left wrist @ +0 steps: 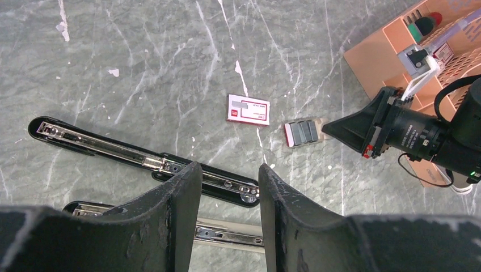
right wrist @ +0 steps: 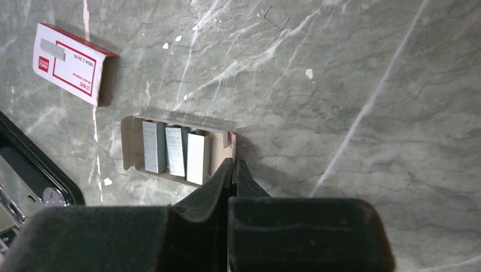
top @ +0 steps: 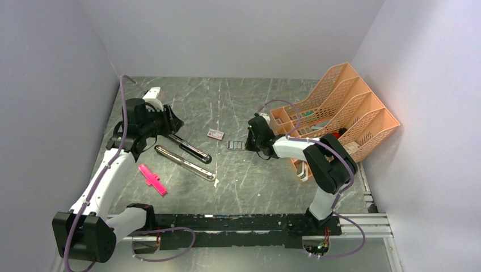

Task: Load the staples into the stapler
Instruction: Adjust the staple box at the center of the board.

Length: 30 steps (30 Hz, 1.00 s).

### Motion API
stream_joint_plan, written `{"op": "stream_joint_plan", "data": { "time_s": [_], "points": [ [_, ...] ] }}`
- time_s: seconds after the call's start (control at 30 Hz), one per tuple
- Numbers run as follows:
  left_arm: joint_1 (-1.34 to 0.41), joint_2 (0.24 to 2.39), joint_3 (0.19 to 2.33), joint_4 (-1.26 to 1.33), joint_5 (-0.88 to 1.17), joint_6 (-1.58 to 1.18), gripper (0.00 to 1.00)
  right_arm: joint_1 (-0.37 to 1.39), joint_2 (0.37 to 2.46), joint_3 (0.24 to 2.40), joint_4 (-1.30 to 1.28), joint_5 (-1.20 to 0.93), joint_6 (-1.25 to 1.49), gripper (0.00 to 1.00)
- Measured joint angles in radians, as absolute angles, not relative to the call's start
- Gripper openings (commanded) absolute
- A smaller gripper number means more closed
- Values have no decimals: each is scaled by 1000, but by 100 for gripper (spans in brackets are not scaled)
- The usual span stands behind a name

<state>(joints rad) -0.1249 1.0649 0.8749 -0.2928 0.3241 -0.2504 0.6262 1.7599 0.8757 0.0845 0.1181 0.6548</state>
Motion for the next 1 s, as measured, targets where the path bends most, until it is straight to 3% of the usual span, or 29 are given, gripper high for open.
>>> {"op": "stream_joint_plan", "data": {
  "time_s": [0.77,1.0],
  "points": [
    [-125,1076,875,-293,344,-250,47,570,1837,1063,-153,-99,200,0],
    [-125,1076,875,-293,345,-250,47,555,1838,1068,-173,-118,163,19]
  ]
}}
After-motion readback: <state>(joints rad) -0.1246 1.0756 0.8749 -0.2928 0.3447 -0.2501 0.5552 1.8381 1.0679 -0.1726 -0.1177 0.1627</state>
